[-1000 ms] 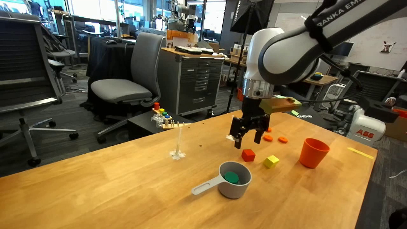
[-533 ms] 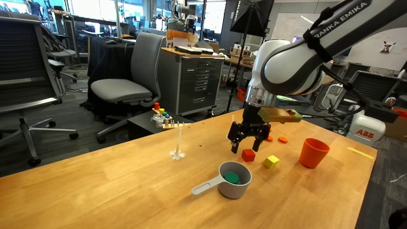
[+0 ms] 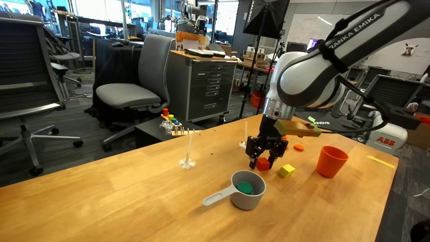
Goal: Put the cubes inside the measuring cup
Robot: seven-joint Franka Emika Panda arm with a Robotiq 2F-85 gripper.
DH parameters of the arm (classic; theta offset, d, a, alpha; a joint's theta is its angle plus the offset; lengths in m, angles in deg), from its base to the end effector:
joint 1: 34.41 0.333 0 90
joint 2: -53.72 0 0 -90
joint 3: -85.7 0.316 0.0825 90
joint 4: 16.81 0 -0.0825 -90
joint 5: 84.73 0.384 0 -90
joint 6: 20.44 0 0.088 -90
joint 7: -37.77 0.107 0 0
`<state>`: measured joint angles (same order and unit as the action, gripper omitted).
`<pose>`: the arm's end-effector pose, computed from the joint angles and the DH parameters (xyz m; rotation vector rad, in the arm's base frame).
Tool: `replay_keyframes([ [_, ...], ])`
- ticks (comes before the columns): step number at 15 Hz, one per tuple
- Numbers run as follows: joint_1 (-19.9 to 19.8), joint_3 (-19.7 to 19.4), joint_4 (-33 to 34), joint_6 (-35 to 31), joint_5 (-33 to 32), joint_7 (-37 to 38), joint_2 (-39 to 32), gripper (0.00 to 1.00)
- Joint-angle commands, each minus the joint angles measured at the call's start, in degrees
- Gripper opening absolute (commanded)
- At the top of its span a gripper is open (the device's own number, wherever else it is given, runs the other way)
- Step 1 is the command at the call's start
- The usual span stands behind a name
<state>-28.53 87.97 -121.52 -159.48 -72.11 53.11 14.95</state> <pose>0.6303 0.0899 0.1551 -2.9588 0.4556 0.1646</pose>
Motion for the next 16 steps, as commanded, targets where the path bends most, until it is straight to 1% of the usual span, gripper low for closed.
replay_keyframes([
  [1, -2.05, 1.25, -1.49, -2.08, 2.36, -1.34, 0.76, 0.38],
  [2, -2.4, 1.26, -1.64, -2.06, 2.62, -1.4, 0.87, 0.31],
  [4, -2.75, 1.46, -1.91, -2.22, 3.14, -1.45, 1.53, 0.16],
  [5, -2.8, 2.0, -1.82, -2.01, 3.59, -1.79, 2.29, 0.16],
  [6, -2.43, 2.36, -1.71, -2.09, 3.63, -1.76, 2.9, 0.12],
  [11, -0.37, 7.39, -0.54, -1.45, 4.16, -3.7, 5.92, 0.12],
  [14, 0.38, 10.37, 0.48, -0.72, 5.15, -5.18, 6.5, 0.12],
  [16, 0.54, 11.57, 1.49, 0.08, 6.05, -6.36, 6.21, 0.12],
])
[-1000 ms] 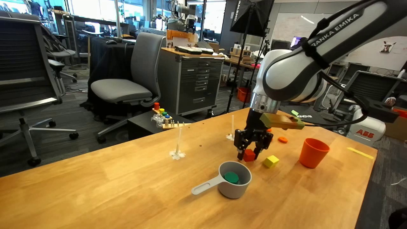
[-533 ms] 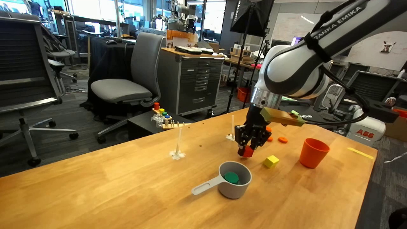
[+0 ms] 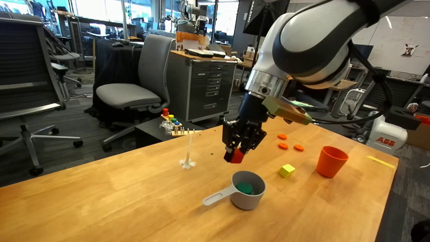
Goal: Put the cubes inside the measuring cup
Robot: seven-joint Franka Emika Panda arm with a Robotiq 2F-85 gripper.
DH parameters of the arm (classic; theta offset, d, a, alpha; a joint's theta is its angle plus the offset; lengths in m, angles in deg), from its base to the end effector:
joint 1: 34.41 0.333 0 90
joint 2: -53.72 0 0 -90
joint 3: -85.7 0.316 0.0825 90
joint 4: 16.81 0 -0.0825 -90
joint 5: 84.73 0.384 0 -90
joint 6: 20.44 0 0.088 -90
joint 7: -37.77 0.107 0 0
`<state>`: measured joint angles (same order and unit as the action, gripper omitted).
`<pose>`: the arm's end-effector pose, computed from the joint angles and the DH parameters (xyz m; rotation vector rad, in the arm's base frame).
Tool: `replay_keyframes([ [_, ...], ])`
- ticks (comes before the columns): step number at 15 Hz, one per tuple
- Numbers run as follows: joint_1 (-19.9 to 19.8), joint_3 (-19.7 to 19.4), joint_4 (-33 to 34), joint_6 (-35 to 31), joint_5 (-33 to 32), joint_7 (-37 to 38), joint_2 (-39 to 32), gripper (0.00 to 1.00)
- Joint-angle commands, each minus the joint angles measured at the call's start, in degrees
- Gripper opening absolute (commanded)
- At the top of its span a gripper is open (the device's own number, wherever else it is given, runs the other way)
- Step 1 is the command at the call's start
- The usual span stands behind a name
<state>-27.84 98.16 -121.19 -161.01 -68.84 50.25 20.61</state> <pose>0.6244 0.2042 0.2310 -2.8316 0.1902 0.0378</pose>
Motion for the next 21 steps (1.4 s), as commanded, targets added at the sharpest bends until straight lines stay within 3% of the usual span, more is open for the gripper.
replay_keyframes([
  [1, -0.06, 1.7, 1.55, 1.89, 3.2, -3.89, 0.4, 0.12],
  [15, -0.37, -0.83, 10.61, 13.42, 5.05, -2.47, -6.32, 0.12],
  [18, 0.2, -0.61, 7.27, 13.63, 5.31, -1.75, -3.29, 0.12],
  [21, 1.43, -0.19, -1.1, 11.03, 5.6, -0.89, 3.06, 0.12],
])
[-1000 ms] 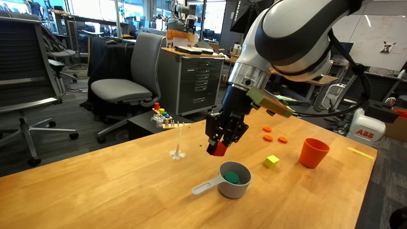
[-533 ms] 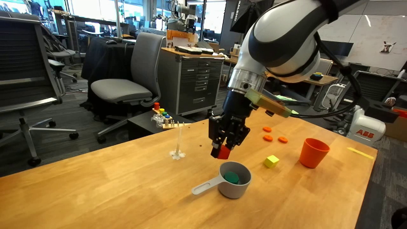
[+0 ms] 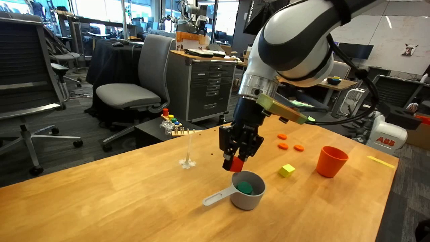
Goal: Put the cubes inside the measuring cup
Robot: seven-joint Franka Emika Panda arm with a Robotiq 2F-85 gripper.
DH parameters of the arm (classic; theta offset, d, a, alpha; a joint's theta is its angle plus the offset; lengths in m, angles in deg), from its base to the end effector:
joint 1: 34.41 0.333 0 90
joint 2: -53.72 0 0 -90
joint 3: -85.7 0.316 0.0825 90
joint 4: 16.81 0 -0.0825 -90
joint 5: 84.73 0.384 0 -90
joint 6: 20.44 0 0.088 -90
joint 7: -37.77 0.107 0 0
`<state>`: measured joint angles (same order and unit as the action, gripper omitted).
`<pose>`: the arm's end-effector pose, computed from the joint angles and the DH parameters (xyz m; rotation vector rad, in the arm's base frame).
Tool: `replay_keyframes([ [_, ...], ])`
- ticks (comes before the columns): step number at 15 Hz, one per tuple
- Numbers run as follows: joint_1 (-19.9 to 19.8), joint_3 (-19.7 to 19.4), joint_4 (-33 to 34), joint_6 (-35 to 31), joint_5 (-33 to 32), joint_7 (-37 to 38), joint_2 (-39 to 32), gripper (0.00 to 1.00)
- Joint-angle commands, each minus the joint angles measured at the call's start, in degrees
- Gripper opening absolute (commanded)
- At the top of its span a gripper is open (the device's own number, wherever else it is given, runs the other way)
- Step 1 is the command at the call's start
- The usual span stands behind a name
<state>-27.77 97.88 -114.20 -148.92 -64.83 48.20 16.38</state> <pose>0.6324 0.2118 0.2174 -2.7715 0.1702 0.2796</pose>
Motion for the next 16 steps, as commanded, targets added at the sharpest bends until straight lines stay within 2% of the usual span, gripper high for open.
replay_keyframes([
  [1, 1.72, 0.49, -12.31, -2.44, 2.05, 1.02, 10.21, 0.12],
  [5, 2.77, 1.08, -21.43, -3.81, 3.17, 0.96, 17.32, 0.12],
  [8, 3.21, 0.17, -25.54, -5.76, 1.74, 0.56, 20.89, 0.12],
  [11, 3.05, -1.01, -26.85, -9.25, -0.43, -0.01, 21.69, 0.12],
  [16, 3.06, -2.63, -25.11, -13.24, -4.15, -0.13, 18.18, 0.12],
])
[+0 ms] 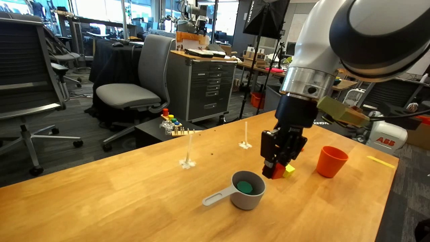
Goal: Put the cubes inside the measuring cup
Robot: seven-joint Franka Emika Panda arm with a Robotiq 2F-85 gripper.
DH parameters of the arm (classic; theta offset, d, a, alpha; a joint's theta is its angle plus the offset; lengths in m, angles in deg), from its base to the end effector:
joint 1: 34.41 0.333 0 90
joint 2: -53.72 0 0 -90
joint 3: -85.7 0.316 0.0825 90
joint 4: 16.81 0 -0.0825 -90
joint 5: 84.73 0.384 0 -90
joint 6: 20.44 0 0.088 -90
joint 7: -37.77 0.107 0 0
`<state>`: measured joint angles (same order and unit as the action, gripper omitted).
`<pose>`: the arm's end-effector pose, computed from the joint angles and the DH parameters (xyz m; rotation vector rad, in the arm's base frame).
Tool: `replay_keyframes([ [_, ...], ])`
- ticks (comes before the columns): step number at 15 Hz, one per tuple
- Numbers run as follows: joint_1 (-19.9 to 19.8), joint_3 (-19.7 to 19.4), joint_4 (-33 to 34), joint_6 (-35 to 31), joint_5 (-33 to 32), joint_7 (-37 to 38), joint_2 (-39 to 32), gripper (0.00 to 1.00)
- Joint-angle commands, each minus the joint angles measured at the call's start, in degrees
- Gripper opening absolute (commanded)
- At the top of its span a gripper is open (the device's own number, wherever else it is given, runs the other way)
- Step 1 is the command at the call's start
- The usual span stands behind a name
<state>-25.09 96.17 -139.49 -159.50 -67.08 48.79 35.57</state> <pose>0.5348 0.1929 0.2554 -2.8978 0.1332 0.1426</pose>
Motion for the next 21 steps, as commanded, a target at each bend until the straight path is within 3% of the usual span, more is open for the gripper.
replay_keyframes([
  [1, 0.4, -1.1, 0.73, -3.42, -2.58, -0.77, -2.0, 0.12],
  [11, -0.07, -1.47, 6.61, -3.77, -4.9, -2.79, -6.16, 0.12],
  [12, -0.04, -1.47, 7.04, -3.57, -5.08, -2.82, -6.19, 0.62],
  [13, -0.08, -1.43, 7.52, -3.38, -5.13, -3.07, -6.29, 0.63],
  [18, -0.62, -1.24, 9.37, -2.68, -4.34, -3.95, -7.26, 0.99],
  [21, -1.05, -1.5, 9.97, -2.7, -3.84, -3.44, -7.84, 1.0],
])
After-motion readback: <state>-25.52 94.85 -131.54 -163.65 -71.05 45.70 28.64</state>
